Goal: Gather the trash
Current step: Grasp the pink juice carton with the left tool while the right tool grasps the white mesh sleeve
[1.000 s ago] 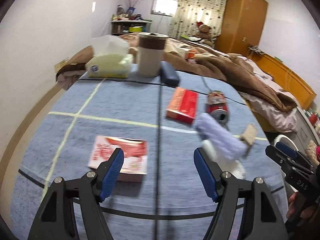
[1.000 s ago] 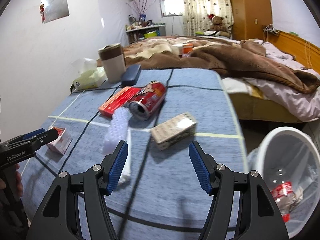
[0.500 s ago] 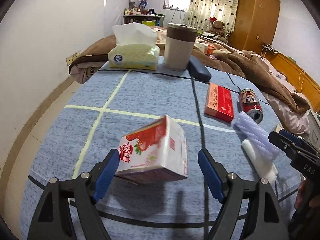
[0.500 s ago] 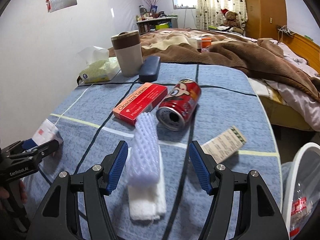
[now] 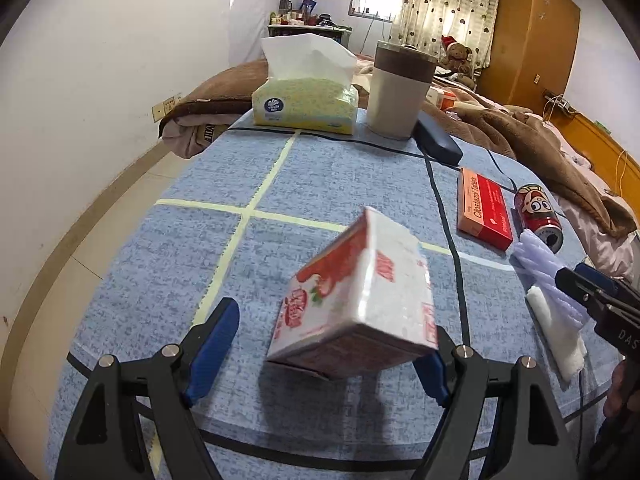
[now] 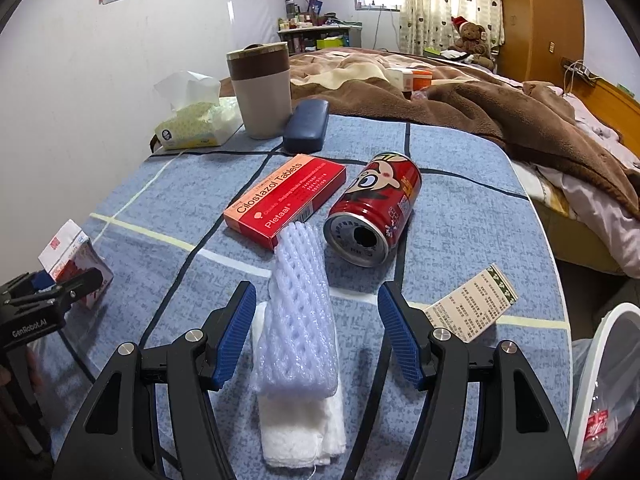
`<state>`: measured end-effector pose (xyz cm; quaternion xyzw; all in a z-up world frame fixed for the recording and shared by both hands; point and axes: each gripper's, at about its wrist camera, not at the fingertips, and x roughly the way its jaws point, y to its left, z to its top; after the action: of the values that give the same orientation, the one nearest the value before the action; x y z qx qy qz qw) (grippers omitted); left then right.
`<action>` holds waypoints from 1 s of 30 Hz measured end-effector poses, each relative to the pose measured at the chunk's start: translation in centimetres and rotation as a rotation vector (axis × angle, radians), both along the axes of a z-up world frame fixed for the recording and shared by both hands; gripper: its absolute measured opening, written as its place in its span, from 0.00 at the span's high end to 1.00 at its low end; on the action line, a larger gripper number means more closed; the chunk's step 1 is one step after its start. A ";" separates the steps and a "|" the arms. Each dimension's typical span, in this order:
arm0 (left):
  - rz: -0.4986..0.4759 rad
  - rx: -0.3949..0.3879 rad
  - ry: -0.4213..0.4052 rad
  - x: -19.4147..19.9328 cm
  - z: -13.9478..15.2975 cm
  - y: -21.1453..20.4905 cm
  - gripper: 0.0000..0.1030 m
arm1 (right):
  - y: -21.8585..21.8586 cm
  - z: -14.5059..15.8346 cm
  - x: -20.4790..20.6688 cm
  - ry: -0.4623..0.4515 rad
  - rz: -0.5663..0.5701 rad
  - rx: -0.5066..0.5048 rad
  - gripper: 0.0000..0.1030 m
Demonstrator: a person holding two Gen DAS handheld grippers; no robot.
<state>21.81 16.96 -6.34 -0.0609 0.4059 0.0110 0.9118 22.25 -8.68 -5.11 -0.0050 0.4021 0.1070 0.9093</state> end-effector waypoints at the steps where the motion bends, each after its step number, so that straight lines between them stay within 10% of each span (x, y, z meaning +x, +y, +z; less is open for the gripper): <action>1: 0.002 -0.005 -0.007 0.0 0.1 0.1 0.20 | 0.1 0.0 0.0 -0.002 0.001 0.000 0.37; 9: -0.002 -0.017 -0.023 -0.2 0.4 0.5 0.57 | 0.8 -0.1 -0.2 -0.010 0.017 -0.025 0.62; 30: -0.045 -0.036 -0.078 -1.7 2.4 -1.3 0.60 | 1.0 1.4 -1.3 -0.078 0.020 -0.022 0.83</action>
<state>20.15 15.70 -3.90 -0.0686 0.3715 -0.0193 0.9257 20.90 -7.71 -3.71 -0.0232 0.3673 0.1114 0.9231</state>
